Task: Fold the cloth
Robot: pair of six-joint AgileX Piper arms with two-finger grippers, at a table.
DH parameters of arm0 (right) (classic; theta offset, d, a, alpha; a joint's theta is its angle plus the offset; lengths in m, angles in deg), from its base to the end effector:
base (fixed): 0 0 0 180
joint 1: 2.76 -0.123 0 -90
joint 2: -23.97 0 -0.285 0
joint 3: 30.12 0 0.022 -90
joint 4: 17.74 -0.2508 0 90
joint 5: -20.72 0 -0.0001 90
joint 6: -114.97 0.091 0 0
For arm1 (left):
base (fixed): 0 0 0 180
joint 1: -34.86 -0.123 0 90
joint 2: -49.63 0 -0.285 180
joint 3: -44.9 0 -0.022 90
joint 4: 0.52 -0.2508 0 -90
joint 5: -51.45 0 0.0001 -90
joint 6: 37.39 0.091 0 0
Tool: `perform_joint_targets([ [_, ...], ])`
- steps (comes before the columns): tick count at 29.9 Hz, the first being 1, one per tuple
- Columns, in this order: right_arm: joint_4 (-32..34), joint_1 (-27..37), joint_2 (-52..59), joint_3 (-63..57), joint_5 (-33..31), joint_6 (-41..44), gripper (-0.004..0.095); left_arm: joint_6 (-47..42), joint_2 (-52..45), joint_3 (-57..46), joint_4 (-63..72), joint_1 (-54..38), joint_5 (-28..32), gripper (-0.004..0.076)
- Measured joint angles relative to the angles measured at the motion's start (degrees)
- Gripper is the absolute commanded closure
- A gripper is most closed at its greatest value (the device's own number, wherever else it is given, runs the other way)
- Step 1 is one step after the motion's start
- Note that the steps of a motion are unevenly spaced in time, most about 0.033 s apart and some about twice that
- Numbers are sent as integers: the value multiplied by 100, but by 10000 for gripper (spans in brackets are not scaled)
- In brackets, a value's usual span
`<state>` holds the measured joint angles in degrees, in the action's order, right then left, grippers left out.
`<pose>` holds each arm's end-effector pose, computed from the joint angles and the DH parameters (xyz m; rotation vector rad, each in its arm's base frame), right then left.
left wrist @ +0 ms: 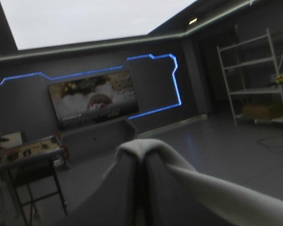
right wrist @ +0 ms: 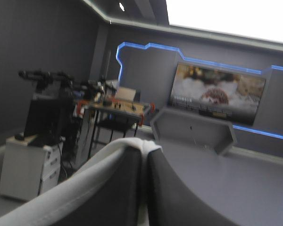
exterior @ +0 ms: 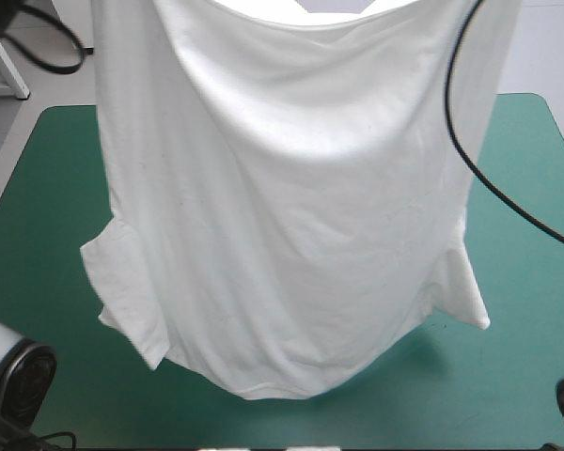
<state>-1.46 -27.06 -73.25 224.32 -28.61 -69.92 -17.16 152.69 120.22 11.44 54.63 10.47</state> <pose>0.1873 0.0633 0.6744 -0.2463 1.2216 -0.0020 0.2267 -0.0946 0.6664 0.4326 1.1138 -0.2132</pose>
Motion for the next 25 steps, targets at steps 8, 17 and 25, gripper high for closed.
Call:
perform_joint_targets([
  [8, 593, 326, -1278, -82, 1276, 679, 908, -820, 1068, -417, -968, -251, 1595, 733],
  [17, 777, 819, -1347, -16, 2710, 1210, 909, -908, 1250, -403, -926, -337, 3415, 733],
  [25, -156, 1242, -1739, -5, 545, 1242, 909, -911, 1670, -369, -926, -456, 1758, 733],
])
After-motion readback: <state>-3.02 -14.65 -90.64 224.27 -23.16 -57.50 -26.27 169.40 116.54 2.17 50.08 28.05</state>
